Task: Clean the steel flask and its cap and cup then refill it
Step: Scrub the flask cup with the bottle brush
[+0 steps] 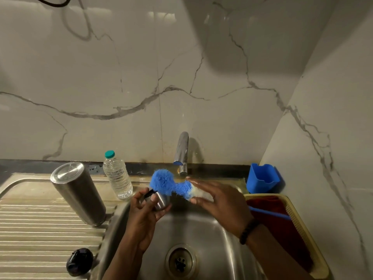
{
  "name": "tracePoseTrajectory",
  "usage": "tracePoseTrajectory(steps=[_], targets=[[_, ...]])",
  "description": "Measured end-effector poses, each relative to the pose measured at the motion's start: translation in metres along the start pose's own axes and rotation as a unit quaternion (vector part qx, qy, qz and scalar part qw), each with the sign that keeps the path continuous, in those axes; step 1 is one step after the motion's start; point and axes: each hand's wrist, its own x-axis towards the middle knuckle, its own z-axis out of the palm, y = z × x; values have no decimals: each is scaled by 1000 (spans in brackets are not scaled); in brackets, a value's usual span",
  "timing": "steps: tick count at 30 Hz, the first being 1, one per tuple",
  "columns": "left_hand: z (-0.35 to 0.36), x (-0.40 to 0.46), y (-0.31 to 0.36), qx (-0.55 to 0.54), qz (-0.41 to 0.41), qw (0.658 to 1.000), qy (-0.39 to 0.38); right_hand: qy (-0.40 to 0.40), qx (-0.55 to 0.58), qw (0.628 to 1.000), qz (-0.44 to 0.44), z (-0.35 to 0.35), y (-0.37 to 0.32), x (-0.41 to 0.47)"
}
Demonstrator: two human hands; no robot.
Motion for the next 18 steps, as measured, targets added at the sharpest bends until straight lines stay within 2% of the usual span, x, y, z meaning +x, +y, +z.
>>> tracePoseTrajectory(steps=[3, 6, 11, 15, 18], targets=[[1, -1, 2, -33, 3, 999, -33, -19, -99, 993, -62, -15, 5, 9], [11, -3, 7, -17, -17, 1000, -16, -29, -179, 975, -131, -25, 1, 12], [28, 4, 21, 88, -12, 996, 0, 85, -321, 919, -213, -16, -19, 10], [46, 8, 29, 224, 56, 973, 14, 113, -343, 909, -208, 10, -25, 2], [45, 8, 34, 257, 73, 963, 19, 67, -302, 926, -215, 13, -25, -3]])
